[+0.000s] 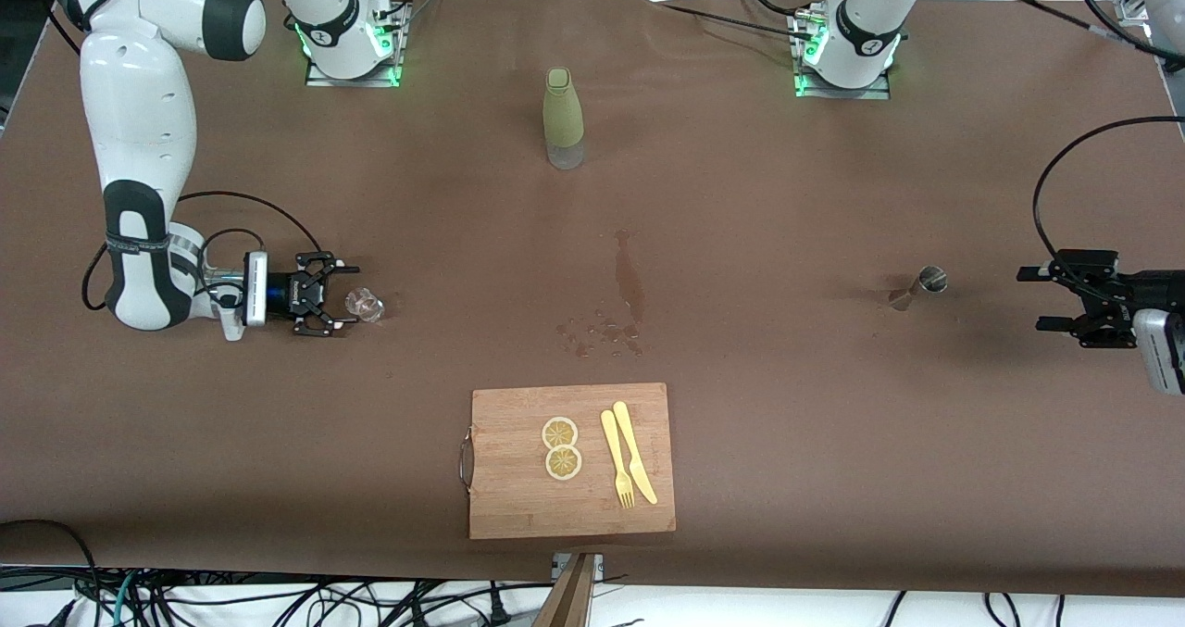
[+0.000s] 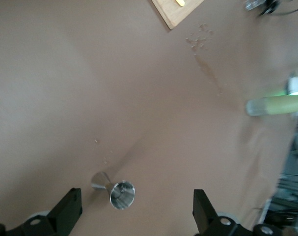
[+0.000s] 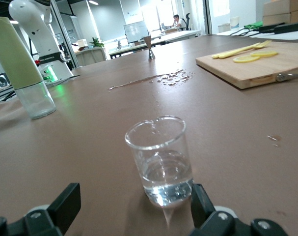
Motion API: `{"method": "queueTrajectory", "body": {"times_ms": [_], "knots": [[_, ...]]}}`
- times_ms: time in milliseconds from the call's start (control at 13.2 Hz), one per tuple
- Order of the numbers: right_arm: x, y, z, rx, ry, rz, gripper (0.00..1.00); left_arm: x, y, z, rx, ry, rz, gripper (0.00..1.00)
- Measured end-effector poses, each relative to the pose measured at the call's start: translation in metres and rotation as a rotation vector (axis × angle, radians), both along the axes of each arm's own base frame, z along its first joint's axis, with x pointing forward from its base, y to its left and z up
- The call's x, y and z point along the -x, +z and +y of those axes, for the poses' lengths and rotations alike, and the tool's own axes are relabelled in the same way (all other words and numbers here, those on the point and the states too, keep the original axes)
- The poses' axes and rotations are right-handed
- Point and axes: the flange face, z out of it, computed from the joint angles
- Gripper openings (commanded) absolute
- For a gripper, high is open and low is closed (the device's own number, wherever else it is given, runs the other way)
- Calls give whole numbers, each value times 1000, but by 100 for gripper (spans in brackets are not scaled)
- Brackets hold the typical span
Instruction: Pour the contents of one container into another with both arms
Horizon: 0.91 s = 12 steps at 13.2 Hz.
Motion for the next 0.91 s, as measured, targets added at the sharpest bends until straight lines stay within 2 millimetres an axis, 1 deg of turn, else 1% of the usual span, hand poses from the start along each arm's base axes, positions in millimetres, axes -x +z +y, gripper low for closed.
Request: {"method": "queueTrajectory", "body": {"times_ms": [75, 151, 226, 377, 528, 679, 755, 906], "knots": [[-3, 8, -9, 18, -15, 21, 100, -4, 21, -19, -57, -25, -44, 100], [-6, 19, -17, 40, -25, 51, 100, -6, 39, -31, -109, -44, -92, 100], [-10, 33, -24, 62, -38, 89, 100, -10, 54, -37, -153, -49, -153, 100], [-20, 67, -34, 115, -68, 178, 100, -17, 79, -36, -201, -26, -268, 100], [-32, 107, -41, 211, -104, 265, 100, -14, 105, -31, -232, 16, -330, 100], [-41, 149, -50, 333, -158, 346, 100, -4, 138, -28, -295, 137, -331, 100], [-42, 171, -54, 395, -186, 389, 100, 2, 155, -34, -324, 230, -312, 100], [-41, 209, -62, 506, -237, 469, 100, 12, 181, -62, -355, 437, -251, 100]]}}
